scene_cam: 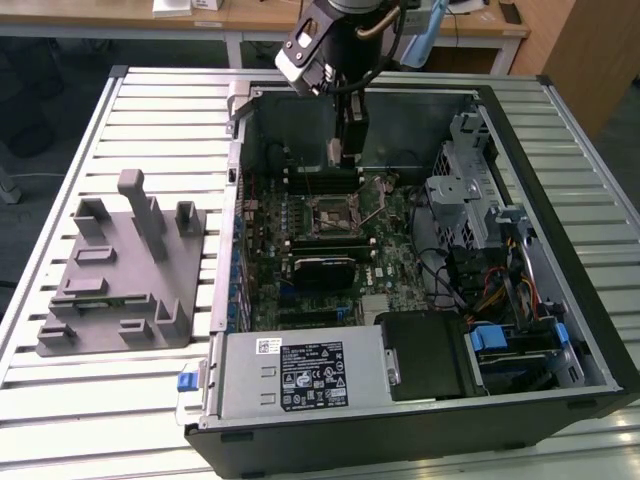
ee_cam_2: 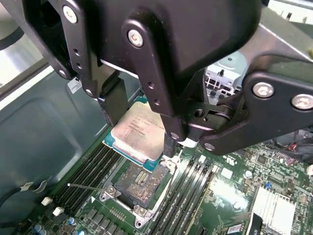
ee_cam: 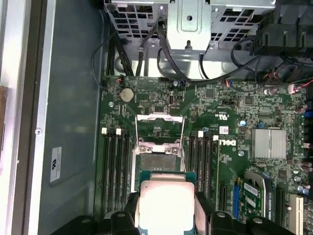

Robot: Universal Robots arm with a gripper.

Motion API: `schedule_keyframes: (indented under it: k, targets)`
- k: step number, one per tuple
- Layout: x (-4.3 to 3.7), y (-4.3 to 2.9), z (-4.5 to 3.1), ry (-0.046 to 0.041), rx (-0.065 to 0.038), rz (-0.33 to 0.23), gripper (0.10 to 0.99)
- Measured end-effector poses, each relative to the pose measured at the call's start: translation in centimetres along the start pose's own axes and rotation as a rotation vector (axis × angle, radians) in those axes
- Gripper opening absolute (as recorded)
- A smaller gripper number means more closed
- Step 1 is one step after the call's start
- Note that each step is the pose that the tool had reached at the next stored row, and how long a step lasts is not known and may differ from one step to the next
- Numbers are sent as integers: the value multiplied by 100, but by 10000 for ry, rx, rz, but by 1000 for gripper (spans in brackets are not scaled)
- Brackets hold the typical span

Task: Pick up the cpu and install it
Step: 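Place the cpu into insertion slot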

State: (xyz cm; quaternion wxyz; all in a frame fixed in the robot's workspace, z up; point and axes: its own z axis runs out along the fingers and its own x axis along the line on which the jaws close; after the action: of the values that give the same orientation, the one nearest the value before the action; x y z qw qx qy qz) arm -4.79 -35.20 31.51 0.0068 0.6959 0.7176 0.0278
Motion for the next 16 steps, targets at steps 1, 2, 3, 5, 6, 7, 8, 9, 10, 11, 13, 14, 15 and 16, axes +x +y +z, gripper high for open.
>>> schedule_keyframes:
  k: [1, 2, 3, 5, 6, 7, 8, 9, 10, 11, 13, 14, 15, 16]
  targets:
    - [3, -1, 18, 0, 0, 0, 533]
    - [6, -2, 37, 0, 0, 0, 533]
    - [7, -2, 55, 0, 0, -1, 533]
    - [8, -4, 91, 0, 0, -1, 533]
    - [7, -5, 109, 0, 0, -1, 533]
    - [7, -6, 128, 1, 0, 0, 533]
    - [6, -7, 145, 1, 0, -5, 533]
    - [5, -8, 163, 1, 0, -22, 533]
    - [5, -9, 181, 3, 2, -62, 533]
    - [4, -10, 191, 7, 4, -139, 533]
    - [4, -10, 202, 15, 9, -313, 533]
    - [4, -10, 208, 17, 10, -373, 533]
    - [4, -10, 215, 15, 12, -386, 533]
    - [5, -11, 228, 14, 12, -388, 533]
